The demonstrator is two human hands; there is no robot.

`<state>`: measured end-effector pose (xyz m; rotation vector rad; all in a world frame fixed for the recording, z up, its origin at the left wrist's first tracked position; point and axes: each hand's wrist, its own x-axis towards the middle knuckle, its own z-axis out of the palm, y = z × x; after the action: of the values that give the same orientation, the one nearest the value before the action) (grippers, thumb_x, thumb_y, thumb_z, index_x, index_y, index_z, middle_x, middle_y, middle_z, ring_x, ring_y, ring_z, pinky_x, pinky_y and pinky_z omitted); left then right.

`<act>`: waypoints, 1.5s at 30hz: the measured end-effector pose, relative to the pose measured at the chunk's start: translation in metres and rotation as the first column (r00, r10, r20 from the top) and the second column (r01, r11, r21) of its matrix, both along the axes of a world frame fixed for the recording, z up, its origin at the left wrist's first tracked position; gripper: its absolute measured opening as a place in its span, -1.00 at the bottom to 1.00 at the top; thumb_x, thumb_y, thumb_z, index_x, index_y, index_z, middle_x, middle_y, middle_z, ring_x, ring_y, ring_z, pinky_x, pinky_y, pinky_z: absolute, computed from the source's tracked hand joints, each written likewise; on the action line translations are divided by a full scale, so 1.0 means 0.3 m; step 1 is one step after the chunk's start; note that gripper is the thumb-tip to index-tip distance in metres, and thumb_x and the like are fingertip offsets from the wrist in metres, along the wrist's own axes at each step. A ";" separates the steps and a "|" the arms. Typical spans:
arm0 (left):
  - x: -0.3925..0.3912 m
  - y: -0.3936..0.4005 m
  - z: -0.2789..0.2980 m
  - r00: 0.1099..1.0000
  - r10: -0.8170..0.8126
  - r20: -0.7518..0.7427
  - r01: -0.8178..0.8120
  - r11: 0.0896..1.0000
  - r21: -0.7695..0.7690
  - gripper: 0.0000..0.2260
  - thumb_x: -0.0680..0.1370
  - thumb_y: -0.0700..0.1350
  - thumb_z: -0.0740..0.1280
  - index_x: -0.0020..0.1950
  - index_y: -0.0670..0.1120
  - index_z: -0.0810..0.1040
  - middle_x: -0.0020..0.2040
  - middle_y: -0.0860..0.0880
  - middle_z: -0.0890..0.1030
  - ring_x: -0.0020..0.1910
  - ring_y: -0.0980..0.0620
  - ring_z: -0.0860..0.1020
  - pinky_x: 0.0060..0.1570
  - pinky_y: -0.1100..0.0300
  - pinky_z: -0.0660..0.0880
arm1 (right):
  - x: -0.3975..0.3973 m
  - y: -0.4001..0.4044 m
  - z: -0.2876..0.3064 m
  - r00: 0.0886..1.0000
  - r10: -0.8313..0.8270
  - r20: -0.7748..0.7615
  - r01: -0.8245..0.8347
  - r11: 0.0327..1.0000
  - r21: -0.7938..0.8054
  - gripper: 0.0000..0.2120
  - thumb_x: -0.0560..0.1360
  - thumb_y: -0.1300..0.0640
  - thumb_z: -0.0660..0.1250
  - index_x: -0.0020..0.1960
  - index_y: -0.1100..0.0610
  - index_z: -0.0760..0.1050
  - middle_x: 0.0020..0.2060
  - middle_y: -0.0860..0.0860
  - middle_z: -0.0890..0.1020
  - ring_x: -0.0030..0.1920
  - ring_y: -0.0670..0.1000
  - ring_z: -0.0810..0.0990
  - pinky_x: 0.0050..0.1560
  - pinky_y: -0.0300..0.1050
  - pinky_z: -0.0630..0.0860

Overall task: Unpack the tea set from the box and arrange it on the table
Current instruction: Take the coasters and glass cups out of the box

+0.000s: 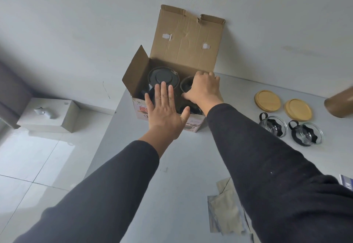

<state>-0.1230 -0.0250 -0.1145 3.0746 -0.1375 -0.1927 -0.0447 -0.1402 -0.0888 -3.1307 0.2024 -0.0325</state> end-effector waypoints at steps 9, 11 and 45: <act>0.003 -0.016 -0.011 1.000 0.009 0.006 -0.009 1.000 -0.006 -0.30 0.56 0.29 -0.25 0.55 -0.11 -0.30 0.56 -0.10 -0.30 0.53 -0.10 -0.32 0.45 -0.17 -0.31 | -0.064 -0.055 0.075 0.975 -0.049 0.218 -0.057 0.888 0.456 -0.23 0.22 -0.07 0.54 0.29 0.22 0.34 0.20 0.11 0.33 0.06 0.13 0.53 0.01 -0.17 0.46; -0.002 -0.020 -0.003 1.000 0.012 0.008 -0.012 1.000 -0.028 -0.30 0.57 0.28 -0.23 0.56 -0.12 -0.27 0.57 -0.11 -0.27 0.54 -0.09 -0.30 0.46 -0.19 -0.29 | -0.091 -0.084 0.095 0.954 -0.094 0.286 -0.084 0.830 0.551 -0.21 0.19 -0.04 0.56 0.30 0.22 0.35 0.19 0.10 0.33 0.06 0.07 0.50 0.03 -0.26 0.44; -0.365 -0.651 -0.250 0.900 -0.055 -0.433 0.057 0.998 -0.009 -0.24 0.63 0.09 0.16 0.55 -0.21 -0.28 0.56 -0.11 -0.27 0.55 -0.12 -0.23 0.46 -0.12 0.10 | -0.836 -1.052 -0.311 0.760 -0.646 0.074 0.357 0.510 0.783 -0.31 0.26 0.02 0.56 0.27 0.17 0.33 0.12 0.09 0.54 0.09 0.08 0.53 0.13 -0.07 0.50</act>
<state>-0.2326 -0.2203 -0.1896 2.9398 -0.2015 -0.8698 -0.2956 -0.4557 -0.1822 -2.0825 0.8904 -0.4165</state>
